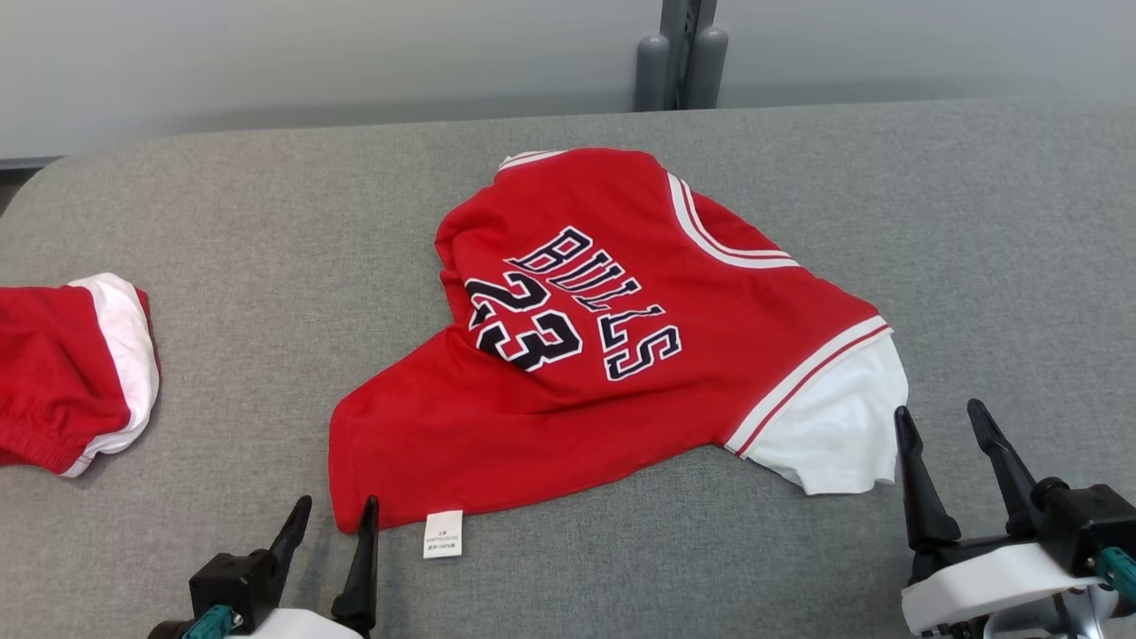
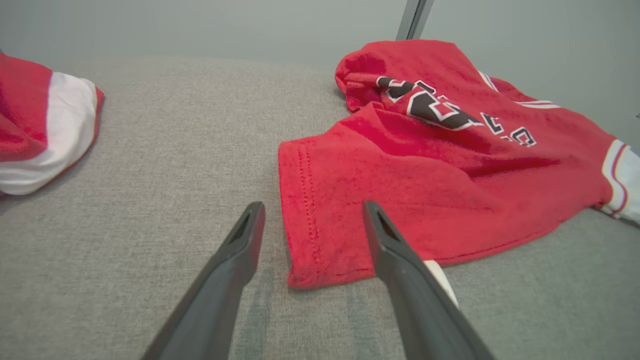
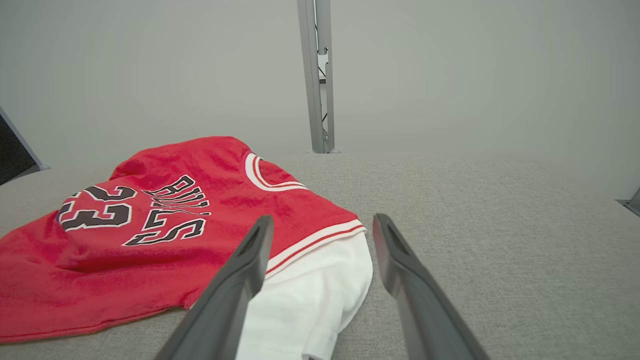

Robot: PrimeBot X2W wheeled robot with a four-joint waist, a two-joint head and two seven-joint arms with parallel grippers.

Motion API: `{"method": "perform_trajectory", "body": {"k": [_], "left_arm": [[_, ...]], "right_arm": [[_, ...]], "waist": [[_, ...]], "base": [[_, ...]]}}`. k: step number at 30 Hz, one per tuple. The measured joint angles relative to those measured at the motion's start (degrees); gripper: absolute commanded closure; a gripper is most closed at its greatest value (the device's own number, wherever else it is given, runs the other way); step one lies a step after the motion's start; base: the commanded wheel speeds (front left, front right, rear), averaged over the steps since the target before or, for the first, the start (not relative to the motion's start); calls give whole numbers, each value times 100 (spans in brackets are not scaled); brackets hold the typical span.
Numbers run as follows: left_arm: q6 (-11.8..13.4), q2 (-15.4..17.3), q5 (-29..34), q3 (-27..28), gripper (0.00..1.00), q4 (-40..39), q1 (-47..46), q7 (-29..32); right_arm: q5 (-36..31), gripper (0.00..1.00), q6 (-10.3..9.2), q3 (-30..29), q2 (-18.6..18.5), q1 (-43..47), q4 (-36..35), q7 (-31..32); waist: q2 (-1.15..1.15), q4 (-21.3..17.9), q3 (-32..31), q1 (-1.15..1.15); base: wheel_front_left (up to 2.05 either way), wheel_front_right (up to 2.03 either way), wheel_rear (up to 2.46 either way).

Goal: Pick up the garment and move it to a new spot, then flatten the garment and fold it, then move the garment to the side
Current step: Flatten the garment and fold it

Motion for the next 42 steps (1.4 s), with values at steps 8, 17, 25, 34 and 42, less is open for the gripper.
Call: {"method": "perform_trajectory", "body": {"k": [8,17,25,34,42], "left_arm": [[-248,-103,-265,-31,0,775,-250,96],[-423,-111,-346,-44,100,1088,-583,-53],[-436,-134,-343,-78,100,1182,-829,-170],[-444,-169,-336,-102,100,1218,-1007,-302],[-338,-92,-218,-27,100,698,-1012,-436]], "right_arm": [[56,0,0,82,4,-38,70,18],[-18,0,0,809,9,25,380,176],[-363,0,0,944,-48,-209,1190,293],[-448,100,0,977,-47,-736,1836,155],[-347,100,7,645,-57,-699,1548,-244]], "waist": [[0,-36,361,0],[0,-27,511,0],[0,48,676,0],[0,159,749,0],[0,165,642,0]], "base": [[0,0,0],[0,0,0],[0,0,0],[0,0,0],[0,0,0]]}}
